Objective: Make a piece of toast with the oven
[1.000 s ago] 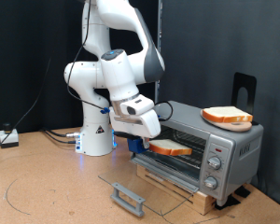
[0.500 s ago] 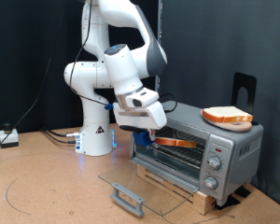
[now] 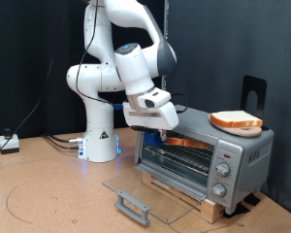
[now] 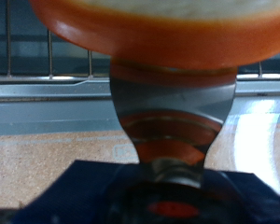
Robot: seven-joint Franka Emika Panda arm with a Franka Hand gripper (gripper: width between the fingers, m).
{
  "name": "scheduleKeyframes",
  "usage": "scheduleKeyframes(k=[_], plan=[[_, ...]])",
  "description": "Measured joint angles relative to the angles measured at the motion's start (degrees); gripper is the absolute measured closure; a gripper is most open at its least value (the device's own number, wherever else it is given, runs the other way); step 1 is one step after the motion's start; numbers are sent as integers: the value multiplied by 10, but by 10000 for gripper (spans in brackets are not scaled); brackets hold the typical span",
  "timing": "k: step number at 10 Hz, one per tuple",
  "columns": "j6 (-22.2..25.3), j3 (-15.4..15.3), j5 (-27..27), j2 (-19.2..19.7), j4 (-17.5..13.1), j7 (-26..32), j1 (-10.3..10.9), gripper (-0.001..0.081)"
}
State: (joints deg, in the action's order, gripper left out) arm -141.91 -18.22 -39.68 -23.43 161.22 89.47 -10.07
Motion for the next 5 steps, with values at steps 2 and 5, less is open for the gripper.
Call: scheduleKeyframes(k=[2,5], plan=[[27,3,46,5,-4,-26,-31,349],[64,15,121,31,-17,-51,-104,349]])
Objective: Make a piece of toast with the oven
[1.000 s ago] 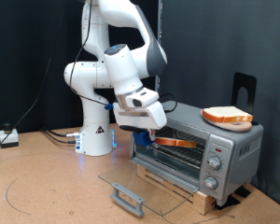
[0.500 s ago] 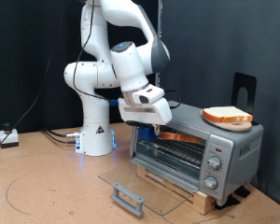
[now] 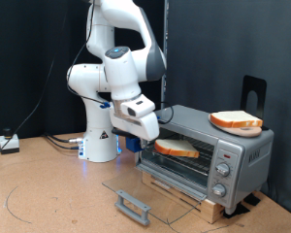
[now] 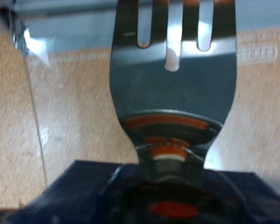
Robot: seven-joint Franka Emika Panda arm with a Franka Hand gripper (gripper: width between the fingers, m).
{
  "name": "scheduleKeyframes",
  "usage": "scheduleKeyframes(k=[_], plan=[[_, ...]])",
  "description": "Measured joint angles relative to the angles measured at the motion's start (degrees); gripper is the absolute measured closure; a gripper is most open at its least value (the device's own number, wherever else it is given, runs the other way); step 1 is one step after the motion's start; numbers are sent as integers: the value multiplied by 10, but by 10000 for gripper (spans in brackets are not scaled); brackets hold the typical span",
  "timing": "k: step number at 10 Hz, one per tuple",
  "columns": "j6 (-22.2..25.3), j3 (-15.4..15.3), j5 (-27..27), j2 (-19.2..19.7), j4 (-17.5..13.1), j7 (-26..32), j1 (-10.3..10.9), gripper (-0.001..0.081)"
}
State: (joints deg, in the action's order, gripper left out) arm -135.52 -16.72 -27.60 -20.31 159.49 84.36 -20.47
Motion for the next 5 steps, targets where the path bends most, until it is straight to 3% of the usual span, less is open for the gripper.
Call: scheduleKeyframes(k=[2,5], plan=[[0,18,6,22,-15,8,-24,349],[11,38,6,41,-39,29,-31,349]])
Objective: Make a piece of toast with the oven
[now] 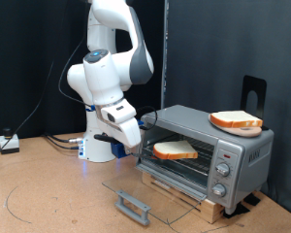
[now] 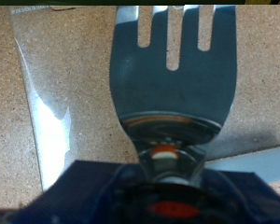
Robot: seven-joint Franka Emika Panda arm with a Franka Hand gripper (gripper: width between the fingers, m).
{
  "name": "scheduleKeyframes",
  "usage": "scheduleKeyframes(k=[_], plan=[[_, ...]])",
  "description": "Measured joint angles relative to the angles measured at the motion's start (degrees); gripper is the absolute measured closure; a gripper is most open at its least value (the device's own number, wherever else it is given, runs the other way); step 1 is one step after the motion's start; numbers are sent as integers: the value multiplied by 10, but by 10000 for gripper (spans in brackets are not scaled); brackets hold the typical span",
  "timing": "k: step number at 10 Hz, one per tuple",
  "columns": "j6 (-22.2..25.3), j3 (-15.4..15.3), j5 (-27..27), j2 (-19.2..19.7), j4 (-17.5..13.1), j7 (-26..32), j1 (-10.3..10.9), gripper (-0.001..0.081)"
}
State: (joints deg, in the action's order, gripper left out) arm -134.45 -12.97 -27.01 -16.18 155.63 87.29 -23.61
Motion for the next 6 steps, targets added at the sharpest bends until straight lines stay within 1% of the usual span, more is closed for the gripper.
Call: scheduleKeyframes(k=[3,6], plan=[[34,7,-3,-1,-15,17,0,349],[42,7,1,-2,-14,19,0,349]])
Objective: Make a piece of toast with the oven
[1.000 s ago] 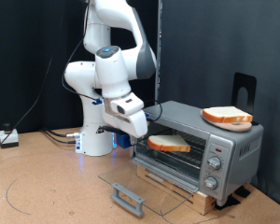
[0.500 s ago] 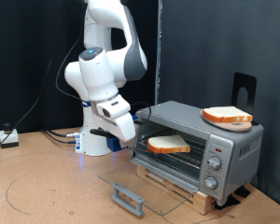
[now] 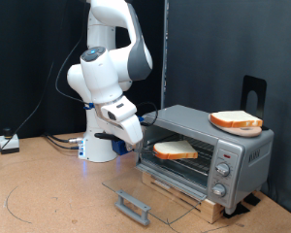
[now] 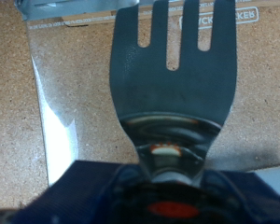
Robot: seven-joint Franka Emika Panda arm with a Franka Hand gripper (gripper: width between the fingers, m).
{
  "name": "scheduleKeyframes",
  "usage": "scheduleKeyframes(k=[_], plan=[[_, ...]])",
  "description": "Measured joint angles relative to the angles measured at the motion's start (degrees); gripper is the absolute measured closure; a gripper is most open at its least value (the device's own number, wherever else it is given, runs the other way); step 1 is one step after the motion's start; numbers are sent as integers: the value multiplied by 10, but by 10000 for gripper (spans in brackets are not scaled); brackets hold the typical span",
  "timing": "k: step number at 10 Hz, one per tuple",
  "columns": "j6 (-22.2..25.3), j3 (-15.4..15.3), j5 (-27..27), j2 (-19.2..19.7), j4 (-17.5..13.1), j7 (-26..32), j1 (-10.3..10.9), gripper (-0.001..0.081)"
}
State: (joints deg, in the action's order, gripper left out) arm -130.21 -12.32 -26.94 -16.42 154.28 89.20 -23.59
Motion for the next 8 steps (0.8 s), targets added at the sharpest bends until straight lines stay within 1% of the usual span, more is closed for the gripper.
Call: scheduleKeyframes(k=[3,5,8], plan=[[-4,-4,16,0,3,-15,0,349],[-5,-8,15,0,4,-21,1,349],[-5,-24,8,-1,11,-32,5,349]])
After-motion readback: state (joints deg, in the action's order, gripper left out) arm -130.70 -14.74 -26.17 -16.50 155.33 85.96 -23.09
